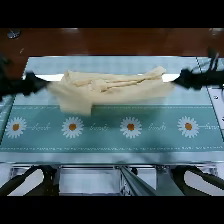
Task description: Fold the shirts.
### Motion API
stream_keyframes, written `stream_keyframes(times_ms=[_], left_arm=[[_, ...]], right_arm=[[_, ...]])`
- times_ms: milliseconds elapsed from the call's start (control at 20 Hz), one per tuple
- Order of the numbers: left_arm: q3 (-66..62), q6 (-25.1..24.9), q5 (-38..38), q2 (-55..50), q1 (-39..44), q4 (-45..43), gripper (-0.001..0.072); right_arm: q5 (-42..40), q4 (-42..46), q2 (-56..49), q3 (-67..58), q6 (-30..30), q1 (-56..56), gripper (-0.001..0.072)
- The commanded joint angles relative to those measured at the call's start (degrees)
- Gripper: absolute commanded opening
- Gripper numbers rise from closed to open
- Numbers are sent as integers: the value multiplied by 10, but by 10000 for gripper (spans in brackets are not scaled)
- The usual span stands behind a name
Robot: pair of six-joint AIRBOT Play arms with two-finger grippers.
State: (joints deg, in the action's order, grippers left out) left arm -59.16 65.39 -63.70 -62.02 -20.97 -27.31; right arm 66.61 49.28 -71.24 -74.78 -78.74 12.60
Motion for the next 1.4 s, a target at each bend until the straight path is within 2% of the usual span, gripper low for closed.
stream_keyframes(times_ms=[0,150,250,500,700,800,900,1100,1350], left_arm=[[-204,-12,61,50,-5,29,28],[-337,46,74,102,-16,-122,28],[-378,68,74,147,-18,-202,28],[-385,129,45,280,-17,-423,28],[-384,130,-7,342,36,-522,28],[-365,151,-24,354,83,-566,28],[-328,167,-32,352,107,-609,28],[-194,185,-14,315,110,-590,28],[-61,185,108,173,110,-501,28]], right_arm=[[67,50,4,-289,-39,-29,25],[110,107,59,-419,-42,-46,26],[113,143,123,-423,-45,-53,26],[155,205,254,-423,-81,-53,26],[238,222,305,-423,-104,-53,26],[282,235,308,-423,-112,-53,26],[290,233,308,-393,-113,-53,26],[258,230,297,-242,-111,-53,26],[59,206,231,-7,-89,-53,26]])
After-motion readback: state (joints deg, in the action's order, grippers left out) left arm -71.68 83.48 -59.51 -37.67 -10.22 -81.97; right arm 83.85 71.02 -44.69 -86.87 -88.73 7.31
